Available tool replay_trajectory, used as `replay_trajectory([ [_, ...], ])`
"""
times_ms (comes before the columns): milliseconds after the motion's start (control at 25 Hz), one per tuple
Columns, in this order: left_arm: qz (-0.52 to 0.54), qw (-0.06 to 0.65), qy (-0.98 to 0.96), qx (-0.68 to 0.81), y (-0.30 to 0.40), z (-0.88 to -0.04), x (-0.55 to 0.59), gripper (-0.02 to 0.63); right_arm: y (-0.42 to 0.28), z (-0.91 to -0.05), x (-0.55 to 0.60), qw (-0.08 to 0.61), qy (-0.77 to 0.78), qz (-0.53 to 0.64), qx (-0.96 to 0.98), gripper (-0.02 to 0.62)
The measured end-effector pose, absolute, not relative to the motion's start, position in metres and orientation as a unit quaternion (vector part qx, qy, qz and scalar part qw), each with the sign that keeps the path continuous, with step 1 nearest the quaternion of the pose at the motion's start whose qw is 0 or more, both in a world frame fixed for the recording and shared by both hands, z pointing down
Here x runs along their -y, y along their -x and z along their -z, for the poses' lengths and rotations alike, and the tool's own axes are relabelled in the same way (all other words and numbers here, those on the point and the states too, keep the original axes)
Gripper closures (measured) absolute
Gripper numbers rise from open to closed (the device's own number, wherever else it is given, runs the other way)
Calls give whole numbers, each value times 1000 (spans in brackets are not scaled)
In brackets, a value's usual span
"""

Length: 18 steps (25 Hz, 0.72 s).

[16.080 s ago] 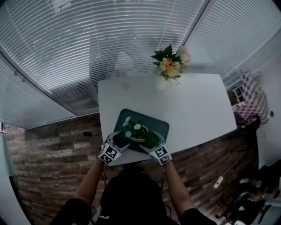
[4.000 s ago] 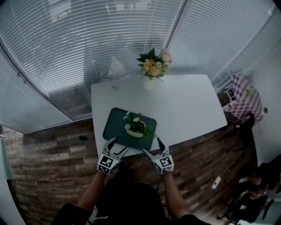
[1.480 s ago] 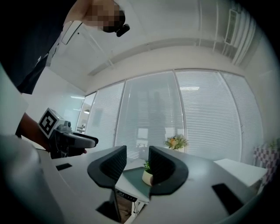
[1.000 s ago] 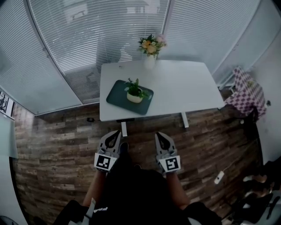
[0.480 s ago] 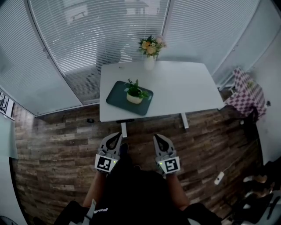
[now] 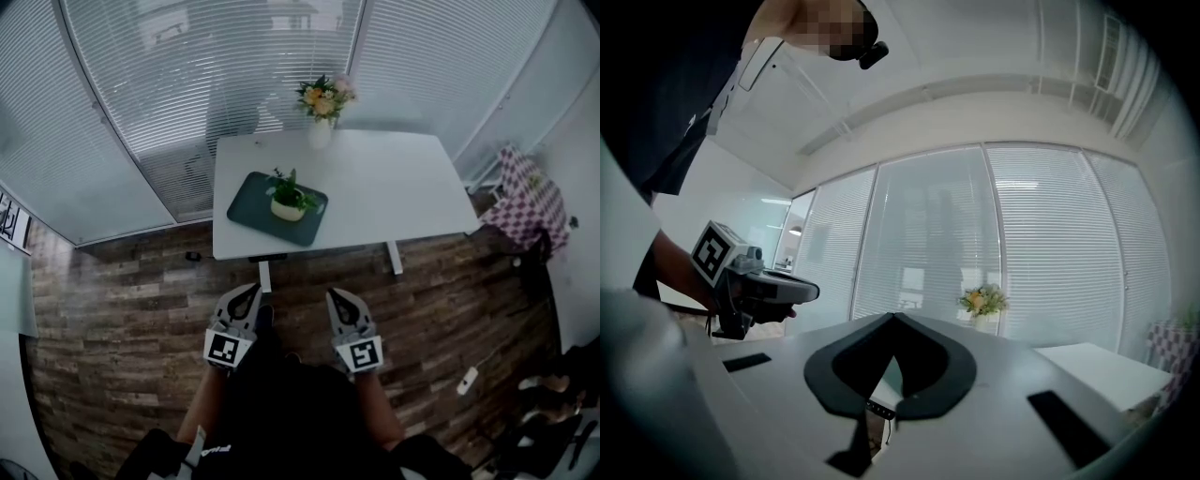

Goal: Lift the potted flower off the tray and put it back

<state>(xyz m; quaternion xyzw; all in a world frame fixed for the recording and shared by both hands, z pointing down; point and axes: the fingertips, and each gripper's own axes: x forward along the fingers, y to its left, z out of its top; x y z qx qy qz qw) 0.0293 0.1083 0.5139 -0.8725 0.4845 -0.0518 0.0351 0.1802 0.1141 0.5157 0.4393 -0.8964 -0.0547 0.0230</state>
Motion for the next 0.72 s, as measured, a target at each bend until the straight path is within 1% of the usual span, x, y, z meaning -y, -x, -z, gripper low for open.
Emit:
replay_trajectory([
  [360,54,32,873,-484,-30,-514,-108,601,-181,-513,-112,16,-439,57,897,592],
  [600,56,29,873,-483,-33,-517,-109,601,-181,-517,-116,35,-434,68,898,592],
  [720,55,25,871,-488,-34,-518,-109,601,-182,-514,-116,28,-431,70,899,592],
])
